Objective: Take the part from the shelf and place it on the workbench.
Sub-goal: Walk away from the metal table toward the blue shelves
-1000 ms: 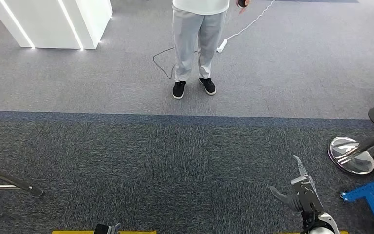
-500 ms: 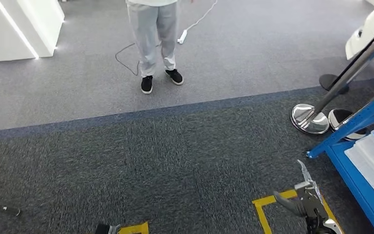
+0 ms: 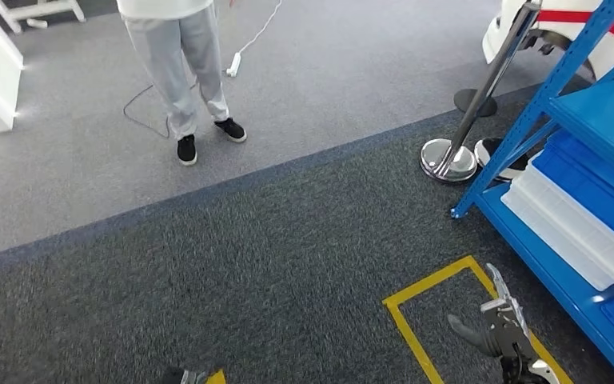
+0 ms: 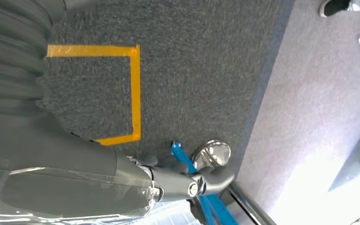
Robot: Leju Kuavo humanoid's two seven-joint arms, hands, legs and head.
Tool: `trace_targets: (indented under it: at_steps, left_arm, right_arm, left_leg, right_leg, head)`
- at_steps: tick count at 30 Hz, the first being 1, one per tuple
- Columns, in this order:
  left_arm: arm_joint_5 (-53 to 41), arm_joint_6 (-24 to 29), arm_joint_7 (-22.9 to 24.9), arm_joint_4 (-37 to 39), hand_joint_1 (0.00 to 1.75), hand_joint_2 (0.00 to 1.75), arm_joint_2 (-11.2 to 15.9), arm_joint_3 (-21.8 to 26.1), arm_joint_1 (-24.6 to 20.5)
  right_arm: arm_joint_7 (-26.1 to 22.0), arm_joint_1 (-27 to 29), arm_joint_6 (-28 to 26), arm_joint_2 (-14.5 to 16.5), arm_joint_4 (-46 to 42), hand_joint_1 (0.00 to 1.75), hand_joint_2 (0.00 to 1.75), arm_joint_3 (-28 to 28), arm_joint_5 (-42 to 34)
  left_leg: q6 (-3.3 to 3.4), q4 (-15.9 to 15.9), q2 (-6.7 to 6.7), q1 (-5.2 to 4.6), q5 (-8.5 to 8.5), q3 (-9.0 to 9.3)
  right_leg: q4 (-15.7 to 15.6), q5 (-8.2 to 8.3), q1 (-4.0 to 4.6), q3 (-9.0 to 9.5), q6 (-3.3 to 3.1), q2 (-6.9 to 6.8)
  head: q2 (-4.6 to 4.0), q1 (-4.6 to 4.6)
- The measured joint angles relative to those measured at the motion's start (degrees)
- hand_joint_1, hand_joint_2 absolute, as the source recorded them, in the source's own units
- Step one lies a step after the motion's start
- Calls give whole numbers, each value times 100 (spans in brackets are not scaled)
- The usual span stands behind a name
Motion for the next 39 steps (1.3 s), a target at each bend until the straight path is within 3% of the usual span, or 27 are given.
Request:
trace_targets:
  at_steps: [2, 4, 6, 8, 9, 10, 12, 14, 15, 17, 18, 19, 21, 22, 23, 24, 25, 26, 28, 30, 31, 32, 33, 35, 37, 39]
  left_arm:
    - [10, -2, 14, 0, 0, 0, -4, 1, -5]
    - [30, -5, 32, 0, 0, 0, -8, 4, -13]
    - [48, -17, 47, 0, 0, 0, -9, 8, 14]
    - [49, -45, 54, 1, 0, 0, -9, 9, 56]
    - [46, -65, 54, 2, 0, 0, -10, 9, 70]
    - [37, -87, 54, 2, 0, 0, -11, 9, 77]
    - [13, -130, 59, 2, 0, 0, -13, 9, 76]
    - [-3, -166, 75, 2, 0, 0, -12, 8, 65]
    - [-8, -184, 87, 2, 0, 0, -11, 8, 58]
    - [-15, -219, 108, 2, 0, 0, -11, 7, 36]
    - [-16, -231, 116, 2, 0, 0, -11, 7, 23]
    - [-16, -240, 122, 2, 0, 0, -12, 7, 13]
    - [-16, -251, 131, 3, 0, 0, -10, 7, 10]
    - [-16, -255, 133, 4, 0, 0, -9, 7, 21]
    - [-16, -257, 135, 6, 0, 0, -8, 7, 34]
    - [-15, -258, 133, 8, 0, 0, -8, 7, 46]
    - [-14, -260, 128, 9, 0, 0, -8, 7, 52]
    - [-12, -262, 119, 9, 0, 0, -8, 7, 52]
    - [-10, -262, 86, 9, 0, 0, -1, 7, 43]
    - [-34, -239, 41, 10, 0, 0, 10, 7, 36]
    - [-60, -216, 24, 10, 0, 0, 16, 4, 32]
    - [-94, -186, 9, 9, 0, 0, 14, -2, 25]
    - [-127, -151, 1, 9, 0, 0, 12, -8, 14]
    - [-188, -90, -11, 10, 0, 0, 8, -23, -2]
    - [-235, -48, -11, 10, 0, 0, 6, -44, 13]
    - [-262, -12, -5, 10, 0, 0, 6, -68, 35]
  right_arm:
    - [-2, -40, 3, 13, 25, 0, 175, 5, 12]
    - [0, -100, 3, 9, 49, 0, 175, 4, 15]
    - [1, -182, 7, 11, 76, 0, 175, 8, 18]
    - [3, -202, 12, 19, 106, 0, 175, 14, 22]
    - [4, -187, 13, 20, 119, 0, 175, 16, 25]
    - [5, -171, 12, 20, 129, 0, 175, 16, 27]
    - [6, -152, 9, 20, 133, 0, 175, 14, 28]
    - [7, -148, 6, 20, 124, 0, 175, 10, 30]
    - [7, -143, 5, 21, 119, 0, 175, 8, 32]
    - [9, -123, 4, 22, 113, 0, 175, -6, 48]
    - [9, -118, 4, 22, 111, 0, 175, -15, 62]
    - [9, -126, 8, 22, 113, 0, 175, -23, 77]
    - [8, -165, 20, 29, 123, 0, 175, -25, 102]
    - [8, -182, 28, 35, 134, 0, 175, -24, 109]
    - [8, -190, 36, 41, 148, 0, 175, -22, 112]
    - [8, -191, 43, 46, 163, 0, 175, -21, 113]
    - [8, -191, 47, 47, 178, 0, 175, -21, 113]
    - [8, -194, 49, 47, 191, 0, 175, -21, 113]
    - [8, -211, 52, 47, 210, 0, 175, -21, 113]
    - [7, -234, 61, 48, 226, 0, 175, -21, 114]
    - [5, -240, 66, 49, 235, 0, 175, -21, 114]
    - [4, -241, 70, 46, 241, 0, 175, -20, 115]
    - [3, -236, 72, 40, 247, 0, 175, -20, 115]
    - [-1, -250, 73, 15, 256, 0, 175, -19, 114]
    - [-3, -273, 73, 3, 260, 0, 175, -16, 112]
    - [-2, -258, 73, 8, 263, 0, 175, -10, 108]
  left_leg:
    - [26, -74, 119, -5, 60, 7]
    - [74, -158, 278, 26, 121, 9]
    - [100, -190, 464, 32, 153, -11]
    - [98, -182, 654, 31, 156, -40]
    - [89, -175, 742, 36, 153, -50]
    - [74, -163, 827, 45, 145, -56]
    - [18, -119, 980, 57, 111, -54]
    - [-63, -65, 1107, 38, 66, -46]
    - [-103, -52, 1164, 24, 50, -37]
    - [-181, -55, 1287, 23, 29, -8]
    - [-222, -19, 1241, 36, -12, -7]
    - [-254, 107, 1109, 53, -110, -51]
    - [-288, 704, 722, 88, -456, -316]
    - [-289, 1111, 604, 95, -640, -512]
    - [-287, 1452, 554, 98, -754, -685]
    - [-280, 1628, 532, 98, -759, -788]
    - [-264, 1593, 520, 98, -654, -793]
    - [-237, 1333, 485, 97, -452, -693]
    - [-165, 564, 260, 99, -51, -373]
    - [-128, 122, 76, 90, 89, -202]
    - [-116, 67, 64, 78, 80, -186]
    - [-101, 44, 136, 77, 100, -178]
    - [-76, 9, 203, 80, 128, -164]
    - [-15, -71, 348, 105, 190, -144]
    - [14, -94, 508, 101, 203, -150]
    - [10, -85, 680, 99, 191, -163]
  right_leg:
    - [-1, 42, -10, -38, 70, 84]
    - [184, -94, 1, -150, 122, -160]
    - [816, -472, -20, -449, 179, -519]
    - [1508, -757, -73, -756, 246, -634]
    - [1617, -753, -100, -788, 278, -657]
    - [1474, -640, -126, -689, 307, -690]
    - [683, -309, -153, -238, 341, -916]
    - [115, -148, -135, 69, 285, -1168]
    - [51, -152, -116, 87, 236, -1208]
    - [65, -134, -98, 60, 143, -1066]
    - [51, -119, -103, 56, 104, -993]
    - [38, -102, -110, 54, 57, -921]
    - [24, -70, -113, 40, -21, -773]
    - [27, -62, -100, 26, -46, -692]
    - [30, -56, -84, 15, -58, -605]
    - [36, -53, -69, 8, -64, -513]
    - [44, -51, -56, 5, -66, -422]
    - [53, -50, -45, 7, -66, -333]
    - [79, -48, -27, 1, -50, -177]
    - [97, -33, -37, -35, 5, -42]
    - [95, -20, -52, -58, 49, 25]
    - [82, -2, -64, -78, 95, 91]
    - [96, -4, -72, -99, 127, 69]
    - [345, -175, -61, -239, 170, -224]
    - [1008, -549, -72, -561, 202, -566]
    - [1611, -761, -107, -845, 255, -648]
  head:
    - [0, 1]
    - [0, 1]
    - [-1, 2]
    - [0, 3]
    - [-1, 3]
    - [0, 3]
    - [0, 3]
    - [-1, 2]
    - [-1, 2]
    - [-1, 2]
    - [0, 2]
    - [0, 2]
    - [1, 1]
    - [1, 1]
    - [1, 1]
    - [1, 1]
    - [0, 1]
    - [-1, 1]
    - [-1, 1]
    - [-1, 1]
    - [-1, 1]
    - [-1, 2]
    - [-1, 2]
    - [0, 4]
    - [0, 7]
    - [0, 7]
